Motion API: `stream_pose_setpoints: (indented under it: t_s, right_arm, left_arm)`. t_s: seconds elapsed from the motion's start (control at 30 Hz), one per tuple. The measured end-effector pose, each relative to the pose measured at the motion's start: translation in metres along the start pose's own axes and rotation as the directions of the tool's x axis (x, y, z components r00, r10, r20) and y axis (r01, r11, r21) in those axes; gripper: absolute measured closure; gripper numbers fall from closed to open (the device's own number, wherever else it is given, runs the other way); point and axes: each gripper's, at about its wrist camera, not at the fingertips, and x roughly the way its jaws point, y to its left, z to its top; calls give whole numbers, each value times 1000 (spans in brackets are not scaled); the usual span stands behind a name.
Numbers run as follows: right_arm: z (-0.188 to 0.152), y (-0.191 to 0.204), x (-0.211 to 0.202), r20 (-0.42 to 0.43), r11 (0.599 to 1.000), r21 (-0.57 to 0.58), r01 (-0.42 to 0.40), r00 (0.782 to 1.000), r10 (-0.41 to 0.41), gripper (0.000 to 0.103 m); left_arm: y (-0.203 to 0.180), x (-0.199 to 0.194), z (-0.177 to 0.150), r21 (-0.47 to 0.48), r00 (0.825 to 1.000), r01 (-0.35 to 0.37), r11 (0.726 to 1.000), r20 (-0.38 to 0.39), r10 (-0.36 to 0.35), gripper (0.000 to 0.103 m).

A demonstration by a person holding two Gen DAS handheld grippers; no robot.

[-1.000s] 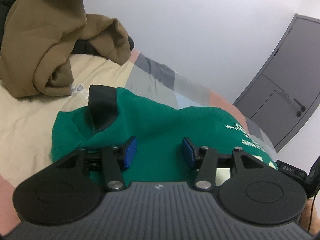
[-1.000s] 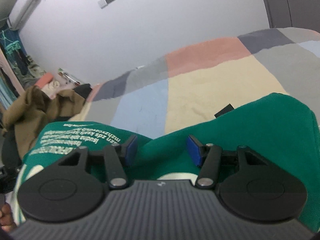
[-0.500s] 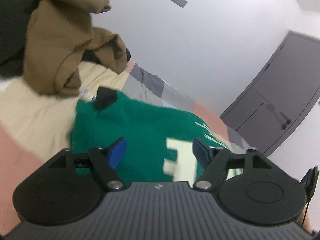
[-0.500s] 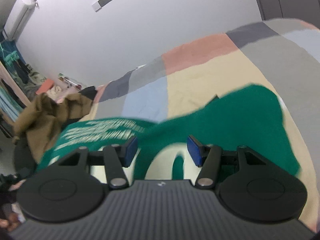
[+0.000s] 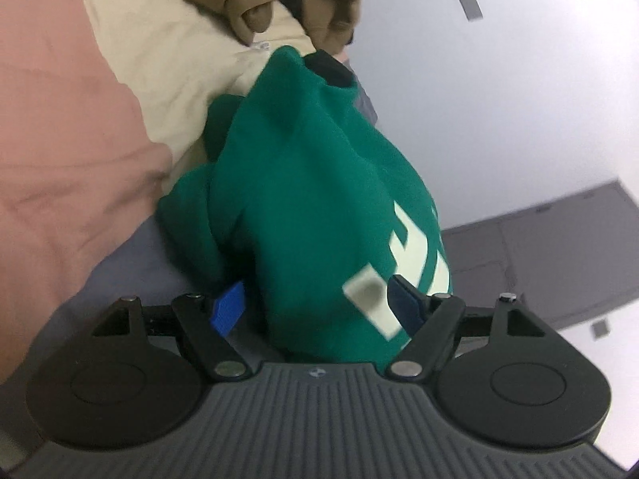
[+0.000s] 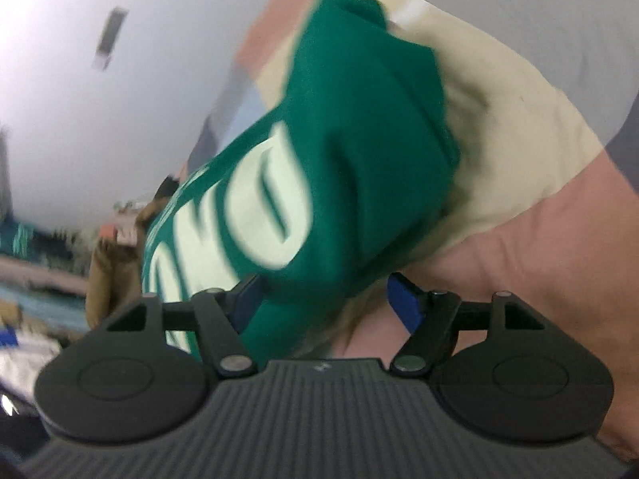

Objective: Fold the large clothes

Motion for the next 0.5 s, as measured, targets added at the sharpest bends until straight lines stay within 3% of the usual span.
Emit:
stream_pose_setpoints:
  t_s: [0.07,0.13,0.17,0.23,0.3,0.4,0.5]
  right_arm:
    - [8,-2,8,15,999,34,-16,1000,15,32]
    - [14,4,13,31,999,16,-36,999,35,37]
    - [15,9,14,38,999,-1,-41,998,41,42]
    - [19,18,13,55,997,-53,-61,996,64,67]
    - [26,24,9,82,990,-75,-120,989,126,75]
    - [39,35,3,125,973,-126,-192,970,208,79]
    - [50,47,3,160,958,-203,-204,958,238,81]
  left_arm:
    - [2,6,6,-16,999,29,999,13,-29,27]
    - [-2,8,9,-2,998,62,998,20,-62,54]
    - [-8,8,11,26,996,92,995,21,-92,58]
    - [-23,8,15,110,994,100,989,38,-105,78]
    - [-38,8,19,177,989,122,977,59,-135,88]
    - [-57,10,31,235,976,178,956,80,-201,92]
    - [-67,22,39,295,979,151,943,88,-184,92]
